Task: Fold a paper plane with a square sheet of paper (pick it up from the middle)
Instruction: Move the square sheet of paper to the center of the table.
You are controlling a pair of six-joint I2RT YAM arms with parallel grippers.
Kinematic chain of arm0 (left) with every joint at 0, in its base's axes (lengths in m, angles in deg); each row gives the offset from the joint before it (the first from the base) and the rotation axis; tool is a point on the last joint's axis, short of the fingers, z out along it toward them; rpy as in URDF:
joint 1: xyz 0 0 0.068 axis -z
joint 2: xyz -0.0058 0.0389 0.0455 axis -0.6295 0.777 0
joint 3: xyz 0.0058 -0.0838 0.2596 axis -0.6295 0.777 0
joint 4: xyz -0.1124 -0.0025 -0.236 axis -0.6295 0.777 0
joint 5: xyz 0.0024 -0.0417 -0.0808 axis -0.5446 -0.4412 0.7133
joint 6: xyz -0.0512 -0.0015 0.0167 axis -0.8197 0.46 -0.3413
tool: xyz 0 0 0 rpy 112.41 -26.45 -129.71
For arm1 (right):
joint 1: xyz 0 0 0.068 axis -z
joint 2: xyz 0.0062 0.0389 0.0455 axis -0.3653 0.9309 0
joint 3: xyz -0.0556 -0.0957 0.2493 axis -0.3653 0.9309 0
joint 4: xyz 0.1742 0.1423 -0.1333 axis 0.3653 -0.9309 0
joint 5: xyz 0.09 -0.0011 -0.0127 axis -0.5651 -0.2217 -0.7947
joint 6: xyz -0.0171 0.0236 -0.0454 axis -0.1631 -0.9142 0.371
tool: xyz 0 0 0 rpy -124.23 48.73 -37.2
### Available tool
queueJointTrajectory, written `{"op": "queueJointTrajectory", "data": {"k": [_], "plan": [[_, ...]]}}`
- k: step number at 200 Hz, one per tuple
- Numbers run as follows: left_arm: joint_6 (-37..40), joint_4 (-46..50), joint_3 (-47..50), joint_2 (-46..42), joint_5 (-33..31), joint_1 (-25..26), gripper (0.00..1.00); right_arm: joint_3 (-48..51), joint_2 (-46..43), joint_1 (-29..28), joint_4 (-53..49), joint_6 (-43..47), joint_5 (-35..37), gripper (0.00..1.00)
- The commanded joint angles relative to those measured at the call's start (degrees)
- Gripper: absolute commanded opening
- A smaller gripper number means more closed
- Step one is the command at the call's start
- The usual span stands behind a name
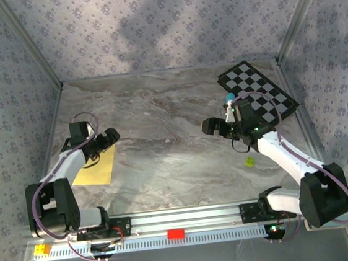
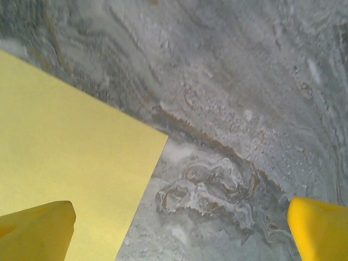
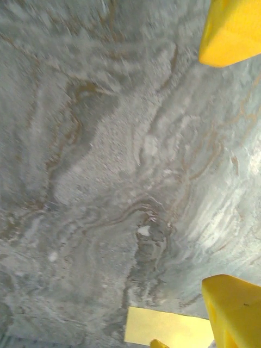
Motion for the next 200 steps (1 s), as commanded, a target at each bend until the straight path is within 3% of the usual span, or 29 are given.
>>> {"op": "queueJointTrajectory", "data": {"k": [1,53,131,169,200], "plan": [[-0.32,4.04,-2.72,1.14,0.78,-0.08,1.00,-1.71,1.87,-2.57,0.89,-3.21,2.57,1.00],[-2.05,8.97,-2.60,2.82,-7.86,-0.12,1.00,-3.00,4.79,-5.91,0.69,-5.73,4.43,1.00],[-5.85,8.87,0.81,7.29,-3.65,1.54,0.99,-2.25,7.03,-7.38,2.15,-9.49,5.70,1.00],[-12.31,4.94,1.51,10.52,-1.43,9.44,0.99,-2.37,8.06,-7.87,0.83,-9.79,6.22,1.00],[-22.13,0.61,0.72,13.37,-3.22,19.77,0.99,-1.40,7.78,-7.85,0.10,-11.62,7.95,1.00]]}}
